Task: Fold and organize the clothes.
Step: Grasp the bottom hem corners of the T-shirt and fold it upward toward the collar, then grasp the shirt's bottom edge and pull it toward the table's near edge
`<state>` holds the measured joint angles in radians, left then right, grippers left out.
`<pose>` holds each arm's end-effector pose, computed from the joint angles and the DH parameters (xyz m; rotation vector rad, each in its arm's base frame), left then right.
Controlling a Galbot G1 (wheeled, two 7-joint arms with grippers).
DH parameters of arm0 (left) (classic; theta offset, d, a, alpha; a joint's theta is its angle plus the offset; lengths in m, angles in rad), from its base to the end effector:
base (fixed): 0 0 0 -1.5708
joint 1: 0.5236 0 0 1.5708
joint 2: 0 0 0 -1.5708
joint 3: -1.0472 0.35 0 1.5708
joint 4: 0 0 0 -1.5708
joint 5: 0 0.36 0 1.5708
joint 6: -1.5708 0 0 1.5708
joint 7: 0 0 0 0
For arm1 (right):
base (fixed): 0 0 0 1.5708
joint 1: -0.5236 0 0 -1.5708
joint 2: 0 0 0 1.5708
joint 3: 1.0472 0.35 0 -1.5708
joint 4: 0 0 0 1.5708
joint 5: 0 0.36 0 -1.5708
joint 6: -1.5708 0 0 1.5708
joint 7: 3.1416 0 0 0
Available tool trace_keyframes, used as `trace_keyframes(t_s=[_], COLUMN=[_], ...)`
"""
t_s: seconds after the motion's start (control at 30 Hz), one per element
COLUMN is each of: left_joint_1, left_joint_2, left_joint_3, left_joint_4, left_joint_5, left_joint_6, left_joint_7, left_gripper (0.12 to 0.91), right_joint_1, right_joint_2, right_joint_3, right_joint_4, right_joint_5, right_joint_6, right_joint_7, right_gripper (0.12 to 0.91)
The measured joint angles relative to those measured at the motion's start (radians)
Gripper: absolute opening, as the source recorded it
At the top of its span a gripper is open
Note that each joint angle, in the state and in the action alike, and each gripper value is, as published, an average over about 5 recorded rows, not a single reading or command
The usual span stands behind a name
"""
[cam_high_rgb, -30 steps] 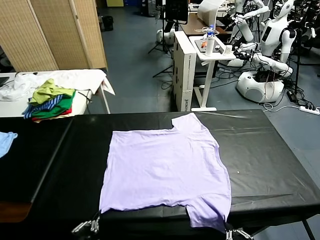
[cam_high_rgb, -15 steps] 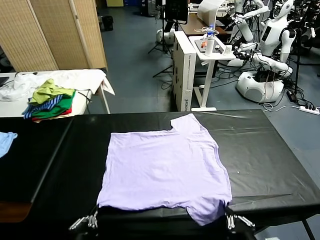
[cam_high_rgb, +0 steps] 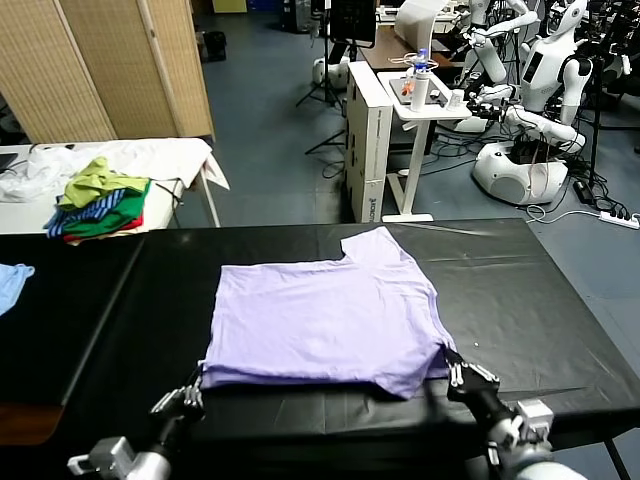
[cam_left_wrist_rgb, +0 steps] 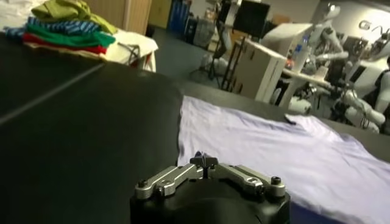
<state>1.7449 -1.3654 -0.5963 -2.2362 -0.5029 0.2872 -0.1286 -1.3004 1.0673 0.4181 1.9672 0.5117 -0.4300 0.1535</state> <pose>0.1388 0.0462 -0.2741 0.0273 -2.7728 0.3730 0.2692 -0.0712 -0.2780 0.1871 -2.7541 0.0355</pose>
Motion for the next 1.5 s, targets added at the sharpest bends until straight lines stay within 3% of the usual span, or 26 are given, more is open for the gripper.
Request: trace_keyframes(t_s=[0.33, 0.63, 0.73, 0.8, 0.93, 1.03, 1.1, 1.2, 1.3, 1.5], left_joint_1=[-0.115, -0.160, -0.164, -0.166, -0.162, -0.153, -0.144, -0.126, -0.098, -0.034], left_joint_2=[0.034, 0.040, 0.043, 0.044, 0.041, 0.036, 0.033, 0.028, 0.021, 0.005], left_joint_3=[0.023, 0.035, 0.034, 0.033, 0.030, 0.027, 0.025, 0.023, 0.021, 0.022], left_joint_4=[0.069, 0.110, 0.119, 0.124, 0.126, 0.122, 0.118, 0.110, 0.094, 0.062], left_joint_5=[0.017, 0.028, 0.028, 0.027, 0.027, 0.030, 0.037, 0.052, 0.062, 0.069], left_joint_6=[0.001, 0.002, 0.003, 0.006, 0.011, 0.016, 0.018, 0.020, 0.022, 0.023], left_joint_7=[-0.001, -0.001, -0.001, -0.002, -0.002, -0.002, -0.003, -0.001, 0.007, 0.014], left_gripper=[0.144, 0.144, 0.144, 0.153, 0.300, 0.470, 0.604, 0.780, 0.884, 0.906], right_joint_1=[-0.196, -0.292, -0.294, -0.294, -0.293, -0.293, -0.293, -0.292, -0.291, -0.298], right_joint_2=[-0.011, -0.001, 0.000, 0.000, 0.001, 0.002, 0.002, 0.002, 0.003, 0.004], right_joint_3=[0.103, 0.144, 0.142, 0.140, 0.135, 0.134, 0.133, 0.130, 0.128, 0.127], right_joint_4=[0.120, 0.132, 0.125, 0.121, 0.117, 0.117, 0.116, 0.114, 0.112, 0.115], right_joint_5=[-0.013, -0.013, -0.015, -0.018, -0.023, -0.027, -0.028, -0.031, -0.035, -0.044], right_joint_6=[0.008, 0.023, 0.023, 0.023, 0.024, 0.024, 0.024, 0.024, 0.024, 0.023], right_joint_7=[-0.034, -0.043, -0.043, -0.044, -0.047, -0.048, -0.048, -0.048, -0.047, -0.038], right_gripper=[0.140, 0.149, 0.269, 0.410, 0.657, 0.823, 0.882, 0.900, 0.882, 0.776])
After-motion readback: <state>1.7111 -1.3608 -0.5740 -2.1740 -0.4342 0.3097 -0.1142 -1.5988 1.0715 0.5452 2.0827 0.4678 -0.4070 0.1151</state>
